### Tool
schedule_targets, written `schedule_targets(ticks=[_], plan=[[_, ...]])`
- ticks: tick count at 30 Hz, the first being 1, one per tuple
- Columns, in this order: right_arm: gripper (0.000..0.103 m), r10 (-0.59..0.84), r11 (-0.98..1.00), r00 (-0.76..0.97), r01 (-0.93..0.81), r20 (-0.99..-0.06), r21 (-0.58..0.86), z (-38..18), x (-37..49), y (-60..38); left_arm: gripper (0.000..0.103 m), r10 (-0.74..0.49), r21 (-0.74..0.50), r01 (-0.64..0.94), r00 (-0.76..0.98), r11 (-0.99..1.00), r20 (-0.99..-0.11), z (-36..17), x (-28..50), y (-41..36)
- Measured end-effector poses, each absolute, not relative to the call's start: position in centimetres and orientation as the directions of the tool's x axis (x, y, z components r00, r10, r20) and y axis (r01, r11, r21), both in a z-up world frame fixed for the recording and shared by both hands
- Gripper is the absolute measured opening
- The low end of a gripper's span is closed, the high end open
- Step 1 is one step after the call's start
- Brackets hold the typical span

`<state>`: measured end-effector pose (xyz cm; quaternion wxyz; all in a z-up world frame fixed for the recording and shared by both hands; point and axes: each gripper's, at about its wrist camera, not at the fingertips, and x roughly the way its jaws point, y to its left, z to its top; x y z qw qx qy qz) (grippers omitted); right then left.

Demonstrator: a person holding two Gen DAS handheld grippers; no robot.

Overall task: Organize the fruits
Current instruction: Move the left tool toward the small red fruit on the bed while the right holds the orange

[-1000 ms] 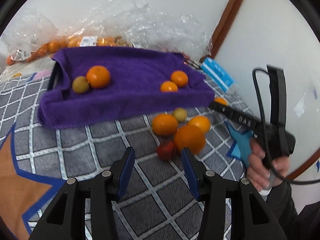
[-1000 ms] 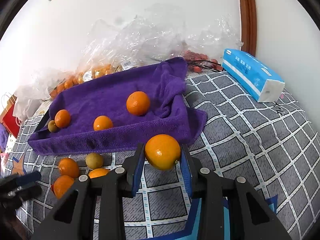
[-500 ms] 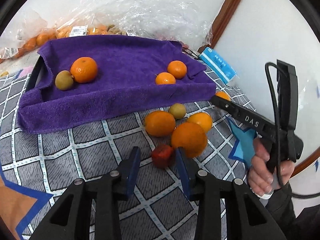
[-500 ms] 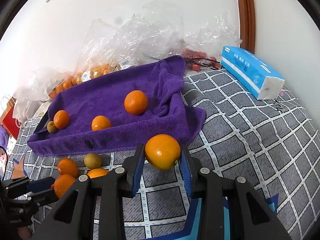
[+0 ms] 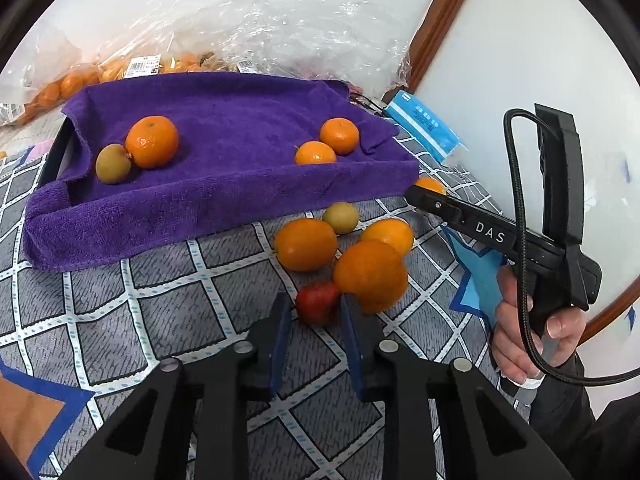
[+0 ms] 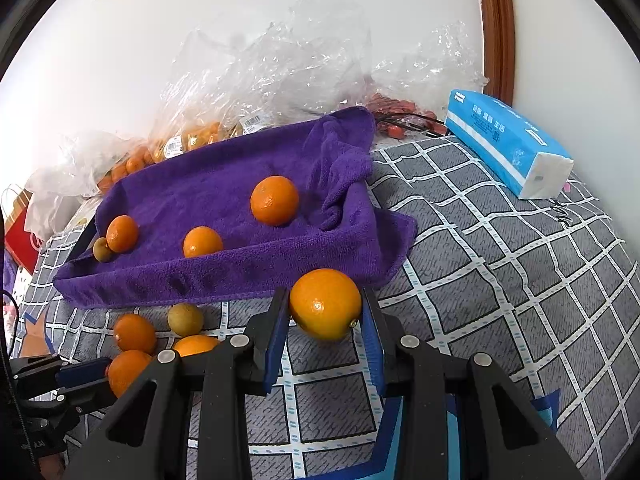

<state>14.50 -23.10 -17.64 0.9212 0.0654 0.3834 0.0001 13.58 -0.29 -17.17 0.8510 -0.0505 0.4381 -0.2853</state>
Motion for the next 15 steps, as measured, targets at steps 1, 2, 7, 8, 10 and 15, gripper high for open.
schedule_targets(ticks=[1, 2, 7, 8, 10, 15], plan=[[0.035, 0.051, 0.991, 0.704, 0.05, -0.708, 0.122, -17.7, 14.5, -23.1, 0.021, -0.529, -0.338, 0.439, 0.45, 0.833, -0.719, -17.2, 13.7, -0.3], [0.035, 0.052, 0.991, 0.703, 0.05, -0.709, 0.122, -17.7, 14.5, -23.2, 0.021, -0.529, -0.34, 0.437, 0.448, 0.833, -0.721, -17.3, 13.8, -0.3], [0.035, 0.057, 0.991, 0.704, 0.048, -0.708, 0.128, -17.7, 14.6, -23.3, 0.021, -0.516, -0.323, 0.431, 0.474, 0.843, -0.714, -17.1, 13.4, -0.2], [0.035, 0.056, 0.991, 0.704, 0.049, -0.708, 0.128, -17.7, 14.6, -23.3, 0.021, -0.507, -0.315, 0.424, 0.49, 0.849, -0.709, -16.9, 13.2, 0.1], [0.035, 0.054, 0.991, 0.706, 0.049, -0.706, 0.125, -17.7, 14.5, -23.2, 0.021, -0.472, -0.287, 0.396, 0.531, 0.873, -0.703, -16.7, 13.0, 0.8], [0.035, 0.054, 0.991, 0.706, 0.051, -0.706, 0.127, -17.7, 14.4, -23.3, 0.021, -0.424, -0.291, 0.315, 0.553, 0.903, -0.717, -16.9, 13.7, 2.2]])
